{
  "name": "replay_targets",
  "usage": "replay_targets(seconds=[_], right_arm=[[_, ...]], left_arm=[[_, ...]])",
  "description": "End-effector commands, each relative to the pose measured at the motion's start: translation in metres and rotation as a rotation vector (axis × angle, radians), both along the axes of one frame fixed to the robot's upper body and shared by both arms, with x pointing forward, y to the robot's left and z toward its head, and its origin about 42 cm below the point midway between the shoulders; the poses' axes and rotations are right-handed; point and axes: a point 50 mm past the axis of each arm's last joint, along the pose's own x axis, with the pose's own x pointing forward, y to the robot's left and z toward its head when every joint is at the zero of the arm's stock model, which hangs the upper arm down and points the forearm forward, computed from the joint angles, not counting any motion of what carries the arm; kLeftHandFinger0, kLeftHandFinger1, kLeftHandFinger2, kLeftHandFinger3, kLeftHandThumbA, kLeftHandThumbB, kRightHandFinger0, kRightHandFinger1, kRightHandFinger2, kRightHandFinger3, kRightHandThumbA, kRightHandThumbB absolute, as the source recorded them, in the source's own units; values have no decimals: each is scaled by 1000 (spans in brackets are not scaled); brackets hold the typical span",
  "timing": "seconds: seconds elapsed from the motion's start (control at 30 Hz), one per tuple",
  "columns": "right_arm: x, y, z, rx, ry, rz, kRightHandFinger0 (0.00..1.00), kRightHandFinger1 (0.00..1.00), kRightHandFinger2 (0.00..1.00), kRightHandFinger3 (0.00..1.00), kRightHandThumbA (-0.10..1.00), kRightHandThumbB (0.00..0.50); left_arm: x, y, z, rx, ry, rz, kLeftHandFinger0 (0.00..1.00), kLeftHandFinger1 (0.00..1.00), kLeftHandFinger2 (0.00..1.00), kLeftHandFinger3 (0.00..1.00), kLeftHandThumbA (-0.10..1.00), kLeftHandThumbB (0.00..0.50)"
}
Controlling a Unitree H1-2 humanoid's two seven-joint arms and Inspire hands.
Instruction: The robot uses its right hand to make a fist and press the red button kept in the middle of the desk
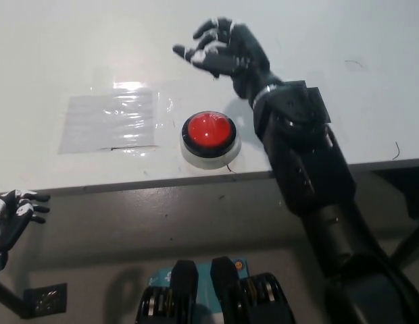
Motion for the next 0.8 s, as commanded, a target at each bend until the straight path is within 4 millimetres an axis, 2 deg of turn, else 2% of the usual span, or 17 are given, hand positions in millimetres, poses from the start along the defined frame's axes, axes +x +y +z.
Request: replay_targets(seconds=[0.0, 0.03, 0.1, 0.13, 0.17, 0.2, 0.23, 0.3, 0.33, 0.4, 0.53, 0.67, 0.77], right_arm=[[-3, 8, 8, 29, -92, 29, 0, 0, 217, 289, 829, 73], [-5, 7, -7, 37, -75, 30, 0, 0, 198, 280, 819, 75], [-6, 5, -16, 36, -60, 30, 0, 0, 194, 282, 818, 82], [-6, 5, -17, 36, -59, 30, 0, 0, 194, 286, 818, 84], [-10, 4, -32, 42, -16, 42, 0, 0, 201, 296, 813, 87], [-10, 4, -32, 42, -16, 42, 0, 0, 201, 297, 812, 87], [-14, 4, -44, 40, 4, 50, 0, 0, 210, 313, 784, 69], [-19, 6, -58, 30, 30, 50, 0, 0, 213, 322, 784, 71], [-21, 8, -63, 26, 38, 49, 0, 0, 216, 326, 778, 63], [-21, 9, -64, 37, 51, 53, 0, 0, 217, 336, 765, 60], [-28, 13, -82, 32, 124, 55, 0, 0, 242, 365, 761, 23], [-31, 15, -96, 29, 159, 70, 0, 0, 228, 360, 737, 16], [-33, 16, -108, 5, 202, 72, 0, 0, 236, 337, 739, 12]], left_arm=[[5, 4, 18, 26, -55, -17, 530, 557, 621, 636, 564, 36], [7, 5, 19, 15, -74, -27, 486, 515, 579, 602, 534, 15], [11, 6, 20, 27, -81, -23, 466, 493, 556, 583, 524, 21], [11, 6, 20, 28, -81, -22, 461, 488, 551, 577, 525, 21], [11, 6, 21, 34, -70, -17, 483, 513, 576, 607, 549, 31], [11, 6, 21, 34, -70, -17, 483, 514, 575, 608, 551, 31], [10, 6, 21, 29, -63, -17, 507, 536, 597, 619, 557, 35], [10, 6, 22, 39, -71, -21, 462, 496, 564, 591, 551, 17], [10, 5, 22, 33, -62, -13, 451, 490, 554, 567, 556, 34], [13, 6, 25, 30, -73, -19, 429, 470, 531, 550, 558, 33], [16, 8, 31, 47, -86, -25, 480, 507, 570, 608, 518, 0], [18, 8, 35, 40, -87, -28, 426, 459, 518, 560, 509, 18], [21, 8, 38, 42, -86, -29, 433, 466, 521, 565, 513, 13]])
